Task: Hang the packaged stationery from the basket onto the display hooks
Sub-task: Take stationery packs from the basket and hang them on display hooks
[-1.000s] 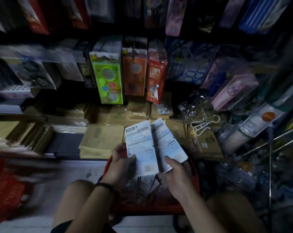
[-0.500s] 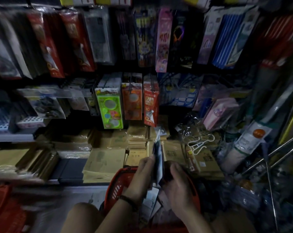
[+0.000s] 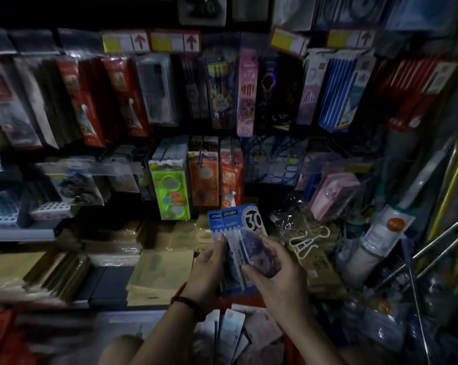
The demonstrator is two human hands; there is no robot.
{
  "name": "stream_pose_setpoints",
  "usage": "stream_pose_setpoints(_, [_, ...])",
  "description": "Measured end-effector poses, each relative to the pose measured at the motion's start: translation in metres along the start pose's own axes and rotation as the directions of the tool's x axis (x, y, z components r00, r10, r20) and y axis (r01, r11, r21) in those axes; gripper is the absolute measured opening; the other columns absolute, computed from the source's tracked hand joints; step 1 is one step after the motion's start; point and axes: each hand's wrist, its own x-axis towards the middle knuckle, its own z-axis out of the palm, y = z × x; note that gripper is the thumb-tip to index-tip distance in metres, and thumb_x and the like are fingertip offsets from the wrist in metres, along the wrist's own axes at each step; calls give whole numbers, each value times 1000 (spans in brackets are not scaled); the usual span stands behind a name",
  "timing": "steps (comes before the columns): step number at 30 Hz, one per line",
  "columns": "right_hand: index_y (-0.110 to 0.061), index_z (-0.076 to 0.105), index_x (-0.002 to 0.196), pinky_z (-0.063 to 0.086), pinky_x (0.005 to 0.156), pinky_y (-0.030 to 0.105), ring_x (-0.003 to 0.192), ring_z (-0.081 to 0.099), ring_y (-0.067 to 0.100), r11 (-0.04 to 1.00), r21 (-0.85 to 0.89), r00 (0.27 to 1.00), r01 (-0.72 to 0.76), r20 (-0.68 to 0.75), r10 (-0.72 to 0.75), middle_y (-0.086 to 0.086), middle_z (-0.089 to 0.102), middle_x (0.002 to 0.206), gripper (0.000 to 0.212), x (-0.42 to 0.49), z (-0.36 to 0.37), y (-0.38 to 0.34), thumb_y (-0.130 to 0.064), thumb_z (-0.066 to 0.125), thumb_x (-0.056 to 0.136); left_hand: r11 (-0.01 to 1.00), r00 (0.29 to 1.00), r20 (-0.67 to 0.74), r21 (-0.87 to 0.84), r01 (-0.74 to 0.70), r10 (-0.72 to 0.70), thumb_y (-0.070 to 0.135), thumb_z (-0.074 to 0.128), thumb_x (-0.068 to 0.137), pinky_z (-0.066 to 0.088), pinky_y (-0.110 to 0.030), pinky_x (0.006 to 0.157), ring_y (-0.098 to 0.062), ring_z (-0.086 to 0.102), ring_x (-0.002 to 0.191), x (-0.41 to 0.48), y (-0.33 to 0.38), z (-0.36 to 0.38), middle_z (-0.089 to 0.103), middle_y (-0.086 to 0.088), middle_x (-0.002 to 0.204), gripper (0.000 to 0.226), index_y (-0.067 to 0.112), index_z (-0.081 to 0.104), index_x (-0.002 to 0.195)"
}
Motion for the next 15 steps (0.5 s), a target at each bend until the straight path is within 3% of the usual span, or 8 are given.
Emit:
stream_pose_setpoints(3, [-32, 63, 142, 54, 103, 27, 123, 57, 0, 973, -192, 991, 126, -16, -132, -22, 58, 130, 80, 22, -10, -25, -33, 97, 69, 996, 996, 35, 41, -83, 82, 40, 79, 93, 66, -41, 82, -34, 79, 109, 5, 26, 12, 80, -14, 120, 38, 17, 76, 122])
stream_pose_setpoints(6, [-31, 56, 147, 49, 100, 14, 119, 51, -10, 961, -228, 987, 156, 10, -158, -29, 44, 125, 82, 45, -25, -48, -36, 93, 73, 982, 982, 63, 52, -181, 178, 19, 81, 94, 66, -42, 82, -35, 79, 108, 13, 58, 29, 80, -15, 118, 25, 17, 76, 119])
stream_pose_setpoints(10, [-35, 50, 149, 45, 95, 7, 117, 45, -14, 936, -291, 978, 199, -2, -209, -31, 38, 123, 77, 75, -52, -78, -44, 84, 81, 966, 961, 138, 68, -251, 240, 30, 81, 89, 66, -39, 85, -25, 78, 111, 15, 113, 54, 81, -4, 121, 32, 33, 76, 121])
stream_pose_setpoints(13, [-44, 43, 154, 41, 101, 8, 118, 48, -3, 923, -318, 967, 218, -57, -248, -22, 43, 131, 78, 95, -77, -101, -51, 81, 86, 966, 940, 240, 23, -257, 244, 33, 71, 98, 63, -49, 97, -28, 75, 120, 21, 148, 66, 77, -5, 130, 31, 32, 74, 129])
stream_pose_setpoints(15, [-51, 40, 152, 36, 104, 4, 117, 45, -7, 916, -319, 957, 242, -79, -280, -22, 44, 134, 77, 110, -95, -117, -53, 81, 86, 954, 918, 279, 19, -299, 283, 31, 65, 103, 60, -55, 102, -31, 72, 124, 28, 169, 77, 75, -8, 134, 29, 29, 74, 131])
